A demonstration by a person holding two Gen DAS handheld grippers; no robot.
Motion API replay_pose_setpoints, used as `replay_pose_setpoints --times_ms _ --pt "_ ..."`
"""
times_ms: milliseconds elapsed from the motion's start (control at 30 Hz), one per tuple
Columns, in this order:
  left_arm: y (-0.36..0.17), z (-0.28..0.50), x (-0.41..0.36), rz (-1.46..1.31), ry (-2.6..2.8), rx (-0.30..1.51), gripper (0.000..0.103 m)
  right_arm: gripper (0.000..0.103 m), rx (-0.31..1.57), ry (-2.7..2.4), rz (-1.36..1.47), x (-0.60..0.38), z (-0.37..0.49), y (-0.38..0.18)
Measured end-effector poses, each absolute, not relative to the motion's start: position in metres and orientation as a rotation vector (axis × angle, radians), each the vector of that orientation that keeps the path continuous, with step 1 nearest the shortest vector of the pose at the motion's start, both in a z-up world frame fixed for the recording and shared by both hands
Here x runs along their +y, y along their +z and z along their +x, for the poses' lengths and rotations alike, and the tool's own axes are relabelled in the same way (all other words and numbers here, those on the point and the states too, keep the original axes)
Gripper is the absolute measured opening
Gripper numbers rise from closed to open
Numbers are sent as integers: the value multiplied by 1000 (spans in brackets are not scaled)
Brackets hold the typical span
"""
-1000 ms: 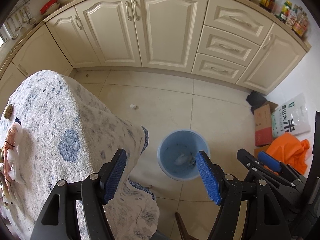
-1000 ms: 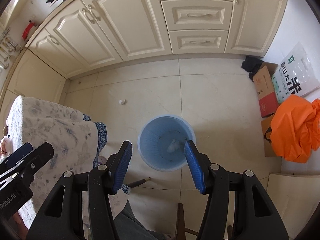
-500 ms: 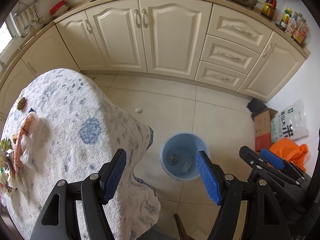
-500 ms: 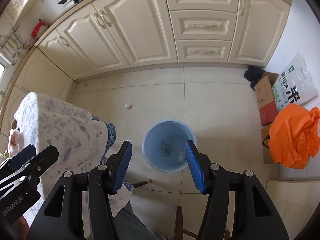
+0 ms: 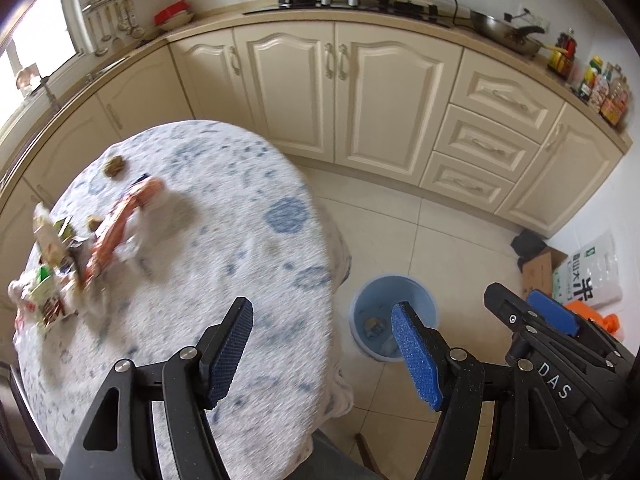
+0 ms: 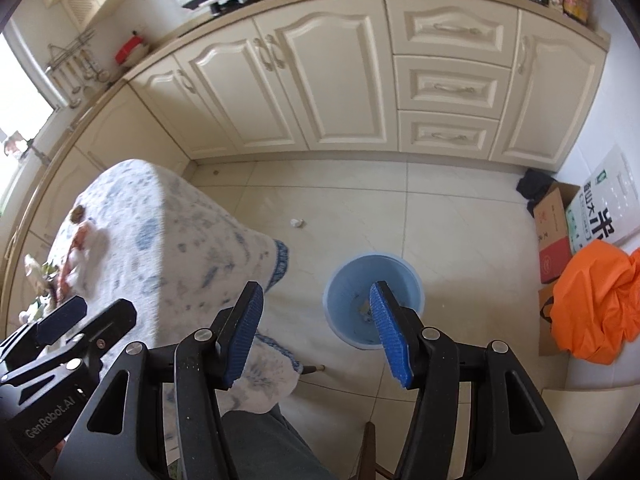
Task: Collect trash
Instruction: 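Move both open grippers back toward the table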
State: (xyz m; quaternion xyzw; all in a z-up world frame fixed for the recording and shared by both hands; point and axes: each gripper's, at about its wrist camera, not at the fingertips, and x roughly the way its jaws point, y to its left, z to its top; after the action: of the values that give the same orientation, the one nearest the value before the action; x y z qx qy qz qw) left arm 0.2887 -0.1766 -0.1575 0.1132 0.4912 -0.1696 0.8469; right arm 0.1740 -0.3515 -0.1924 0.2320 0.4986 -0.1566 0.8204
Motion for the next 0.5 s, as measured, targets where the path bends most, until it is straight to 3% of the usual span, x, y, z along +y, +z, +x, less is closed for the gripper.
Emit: replay_pose_setpoints --times_ms 500 --pt "-111 214 -48 128 -195 960 68 70 997 -132 382 -235 169 -163"
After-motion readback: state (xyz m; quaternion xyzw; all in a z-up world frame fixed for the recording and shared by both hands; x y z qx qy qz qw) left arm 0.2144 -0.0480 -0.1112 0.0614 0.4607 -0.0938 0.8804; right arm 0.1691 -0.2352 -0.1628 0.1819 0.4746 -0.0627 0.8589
